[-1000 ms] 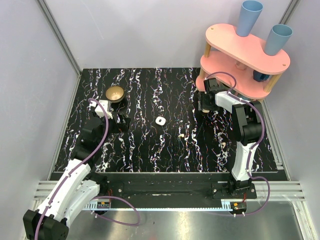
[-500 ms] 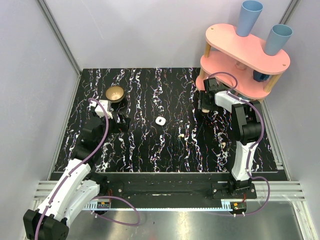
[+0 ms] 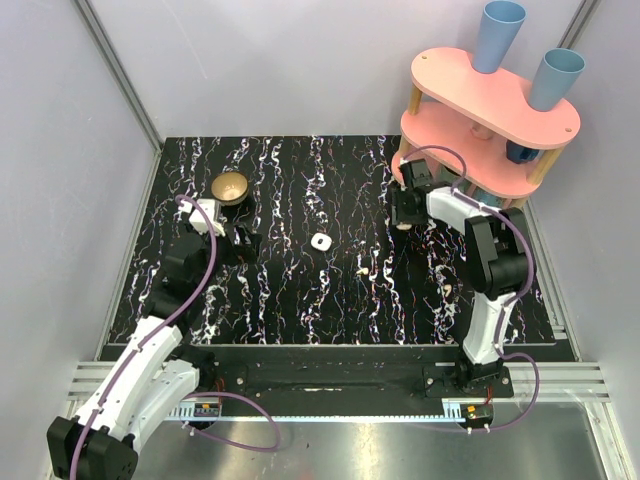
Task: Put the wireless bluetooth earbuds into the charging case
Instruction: Pick up the charging case from the corner of the board, then pass from the right arm to the left, then pass from the left arm to the right
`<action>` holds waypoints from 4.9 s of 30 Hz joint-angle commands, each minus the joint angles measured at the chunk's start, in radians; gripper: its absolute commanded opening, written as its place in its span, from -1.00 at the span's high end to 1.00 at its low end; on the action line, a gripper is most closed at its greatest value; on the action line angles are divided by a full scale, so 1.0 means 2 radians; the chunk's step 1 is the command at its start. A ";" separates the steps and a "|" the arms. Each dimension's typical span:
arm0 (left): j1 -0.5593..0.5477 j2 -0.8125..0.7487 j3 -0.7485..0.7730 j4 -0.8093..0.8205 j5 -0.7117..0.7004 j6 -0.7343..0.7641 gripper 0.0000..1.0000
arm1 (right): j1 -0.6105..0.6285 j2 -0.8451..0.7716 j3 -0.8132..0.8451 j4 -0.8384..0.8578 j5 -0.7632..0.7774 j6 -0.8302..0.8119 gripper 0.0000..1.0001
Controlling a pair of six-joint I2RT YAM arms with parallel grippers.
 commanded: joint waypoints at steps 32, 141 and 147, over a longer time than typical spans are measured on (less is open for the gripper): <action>-0.009 0.019 0.029 0.241 0.348 -0.156 -0.98 | 0.234 -0.520 -0.246 0.157 -0.241 -0.481 1.00; -0.129 0.076 -0.011 0.291 0.203 -0.015 1.00 | 0.369 -0.536 -0.281 0.367 -0.075 -0.276 -1.00; -0.129 -0.010 -0.065 0.330 0.156 0.025 1.00 | 0.367 -0.522 -0.167 0.195 0.068 -0.036 -1.00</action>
